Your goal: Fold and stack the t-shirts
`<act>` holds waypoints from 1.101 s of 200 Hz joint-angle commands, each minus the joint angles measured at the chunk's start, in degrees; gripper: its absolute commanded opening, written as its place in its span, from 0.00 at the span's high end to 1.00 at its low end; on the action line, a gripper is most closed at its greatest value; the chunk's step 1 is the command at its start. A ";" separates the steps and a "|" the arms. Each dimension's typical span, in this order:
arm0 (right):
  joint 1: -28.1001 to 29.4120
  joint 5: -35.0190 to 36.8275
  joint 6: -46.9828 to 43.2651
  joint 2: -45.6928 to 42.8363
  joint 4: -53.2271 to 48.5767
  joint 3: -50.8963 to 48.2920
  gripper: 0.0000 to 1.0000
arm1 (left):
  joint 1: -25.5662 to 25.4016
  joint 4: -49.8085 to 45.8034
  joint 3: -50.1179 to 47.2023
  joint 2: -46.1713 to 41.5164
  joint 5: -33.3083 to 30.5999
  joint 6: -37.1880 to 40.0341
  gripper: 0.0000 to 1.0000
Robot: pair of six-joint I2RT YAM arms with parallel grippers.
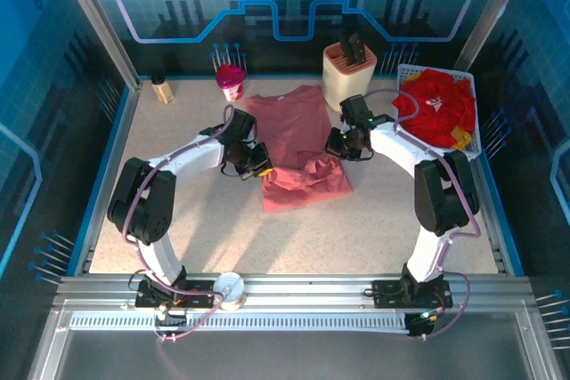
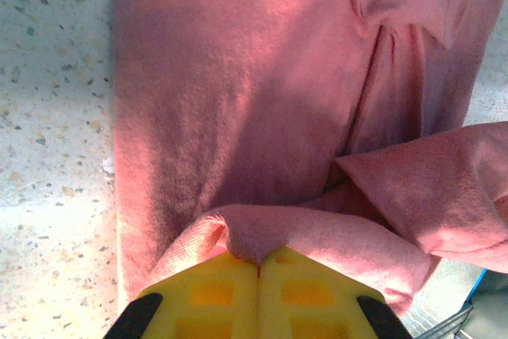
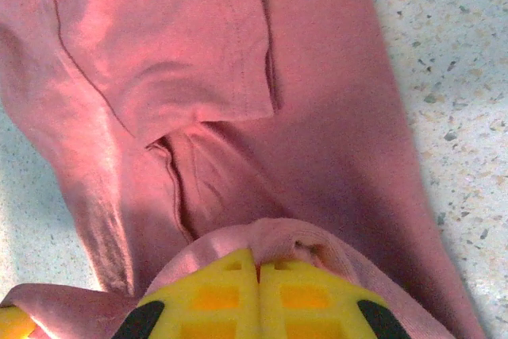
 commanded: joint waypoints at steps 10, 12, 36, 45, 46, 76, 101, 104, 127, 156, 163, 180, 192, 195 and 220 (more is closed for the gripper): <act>-1.53 -1.53 -0.58 2.28 1.47 2.51 1.00 | 1.67 2.12 2.70 3.16 3.07 1.64 1.00; -1.57 -1.64 -0.54 2.46 1.46 2.70 1.00 | 1.81 2.14 2.86 3.34 3.09 1.64 1.00; -2.16 -2.76 -0.64 5.43 0.85 5.60 0.90 | 3.03 2.77 4.27 5.56 3.66 1.35 0.94; -2.44 -3.25 -0.69 6.65 0.89 6.79 0.78 | 3.92 3.29 4.79 6.27 4.13 0.92 0.87; -2.49 -3.31 -0.70 6.78 0.91 6.88 0.77 | 4.03 3.35 4.83 6.33 4.18 0.89 0.86; -3.63 -4.03 -0.70 8.80 1.32 9.60 0.44 | 7.61 3.82 7.72 8.78 5.36 0.07 0.65; -4.20 -4.84 -1.29 7.13 1.09 8.84 0.34 | 10.40 3.33 8.92 9.44 7.18 0.21 0.58; -4.17 -4.80 -1.48 6.82 1.12 8.36 0.31 | 10.66 3.24 8.82 9.20 7.30 0.38 0.57; -4.38 -4.05 -3.02 2.13 1.52 3.74 0.19 | 11.26 2.79 5.90 5.82 6.55 1.69 0.57; -4.63 -3.40 -5.68 -3.63 3.02 -3.85 0.20 | 10.81 3.71 1.34 2.47 8.01 3.42 0.59; -4.64 -3.32 -6.63 -4.53 3.61 -5.41 0.21 | 10.36 3.20 0.81 1.91 8.04 4.25 0.60; -4.69 -4.01 -8.20 -5.40 3.51 -7.20 0.26 | 8.43 1.25 -0.01 0.62 7.15 6.06 0.61; -4.26 -5.13 -9.28 -5.57 3.13 -7.56 0.31 | 6.80 1.67 -1.57 -0.70 6.61 6.30 0.61; -4.14 -5.35 -9.34 -5.62 3.05 -7.67 0.32 | 6.37 1.97 -1.94 -0.98 6.49 6.18 0.61; -2.62 -6.21 -9.59 -6.28 2.60 -8.93 0.41 | 2.34 2.88 -5.14 -3.36 4.87 4.63 0.69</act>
